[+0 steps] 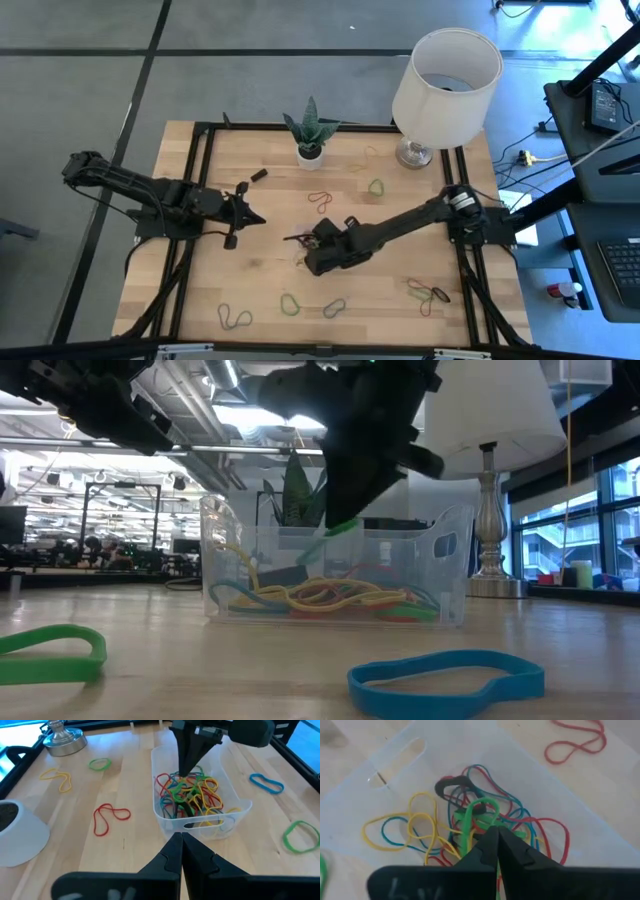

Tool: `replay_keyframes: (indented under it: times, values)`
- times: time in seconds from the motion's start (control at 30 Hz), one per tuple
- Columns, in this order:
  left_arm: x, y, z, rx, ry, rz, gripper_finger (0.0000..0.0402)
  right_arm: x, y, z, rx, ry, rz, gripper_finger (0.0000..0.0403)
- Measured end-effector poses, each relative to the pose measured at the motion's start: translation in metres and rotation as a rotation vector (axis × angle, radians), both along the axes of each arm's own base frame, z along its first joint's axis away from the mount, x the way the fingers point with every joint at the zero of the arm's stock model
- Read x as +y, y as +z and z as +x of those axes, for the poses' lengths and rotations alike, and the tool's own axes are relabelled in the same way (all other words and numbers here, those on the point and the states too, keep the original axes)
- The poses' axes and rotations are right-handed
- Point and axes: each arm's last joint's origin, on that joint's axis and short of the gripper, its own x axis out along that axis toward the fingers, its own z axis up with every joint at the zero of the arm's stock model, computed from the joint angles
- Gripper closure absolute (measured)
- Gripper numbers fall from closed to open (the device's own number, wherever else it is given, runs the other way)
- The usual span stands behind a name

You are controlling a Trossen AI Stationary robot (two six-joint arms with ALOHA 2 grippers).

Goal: Pick and place rubber bands into bin
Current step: Put the green rubber band into the transparent bin, then put the left blue rubber band into the transparent bin

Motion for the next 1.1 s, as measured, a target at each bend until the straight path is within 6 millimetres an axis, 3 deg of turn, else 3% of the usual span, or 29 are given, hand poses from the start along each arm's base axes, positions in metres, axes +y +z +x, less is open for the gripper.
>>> replay_keyframes:
  times: [0.47,0.67,0.9,1.1]
  values:
    - [-0.001,-0.001,0.000,0.013,-0.018,-0.019,0.0400,-0.002,-0.002,-0.005,0.060,0.003,0.010,0.0317]
    - [-0.001,-0.001,0.000,0.014,0.001,-0.048,0.0400,0.005,0.020,-0.014,0.038,0.074,0.008,0.0306]
    - [-0.004,0.001,0.000,0.019,-0.010,-0.052,0.0400,0.017,0.055,-0.047,0.059,0.160,-0.035,0.0336]
    - [-0.023,0.016,0.011,0.063,-0.015,-0.022,0.0400,0.019,0.060,-0.099,0.046,0.136,-0.045,0.0372]
